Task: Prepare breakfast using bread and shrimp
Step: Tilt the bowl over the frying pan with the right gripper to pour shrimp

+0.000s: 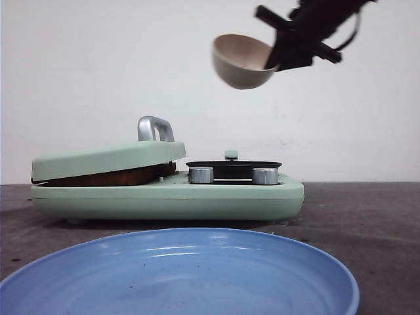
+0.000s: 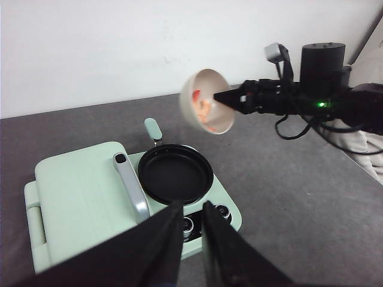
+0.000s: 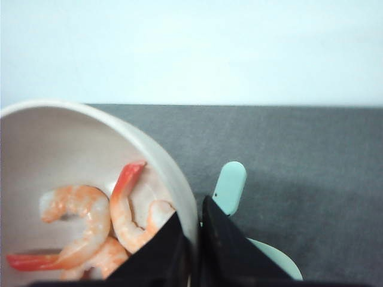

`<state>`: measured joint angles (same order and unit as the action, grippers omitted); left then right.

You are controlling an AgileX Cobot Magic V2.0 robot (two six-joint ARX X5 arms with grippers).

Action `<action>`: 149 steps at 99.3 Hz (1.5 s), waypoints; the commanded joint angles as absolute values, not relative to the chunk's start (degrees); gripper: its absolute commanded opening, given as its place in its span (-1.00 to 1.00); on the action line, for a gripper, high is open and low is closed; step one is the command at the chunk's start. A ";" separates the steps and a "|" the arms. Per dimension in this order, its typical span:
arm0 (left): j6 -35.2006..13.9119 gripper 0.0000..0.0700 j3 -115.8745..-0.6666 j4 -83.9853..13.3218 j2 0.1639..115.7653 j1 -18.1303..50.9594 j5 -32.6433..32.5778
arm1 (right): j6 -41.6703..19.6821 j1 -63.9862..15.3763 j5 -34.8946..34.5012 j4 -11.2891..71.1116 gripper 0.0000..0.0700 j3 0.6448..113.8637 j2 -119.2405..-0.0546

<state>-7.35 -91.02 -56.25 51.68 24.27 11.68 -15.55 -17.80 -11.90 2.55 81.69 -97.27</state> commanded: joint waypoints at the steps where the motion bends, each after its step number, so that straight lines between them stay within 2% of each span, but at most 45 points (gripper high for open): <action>1: -6.66 -1.00 -92.23 -55.75 51.79 24.88 11.62 | -9.34 -20.05 -8.08 1.28 -0.98 82.96 -98.61; 27: -6.66 -1.00 -92.25 -55.83 51.16 25.58 11.62 | 6.85 -26.57 5.67 -0.58 -0.98 82.96 -100.77; 74: -6.68 -1.00 -92.25 -57.25 50.04 25.58 11.62 | 24.03 -28.93 21.19 -6.07 -0.98 82.96 -101.62; 99: -6.68 -1.00 -92.25 -57.43 50.04 25.58 11.60 | 32.32 -29.56 25.10 -8.60 -0.98 82.96 -101.62; 122: -6.68 -1.00 -92.25 -57.93 49.89 25.58 11.62 | 39.83 -31.03 24.91 -17.72 -0.98 82.96 -101.62; 149: -6.68 -1.00 -92.23 -58.85 49.41 25.58 11.60 | 48.29 -31.66 24.47 -21.02 -0.98 82.96 -101.62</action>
<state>-7.35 -91.02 -59.16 49.21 25.28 11.70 44.58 -31.14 24.25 -19.42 81.69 -100.33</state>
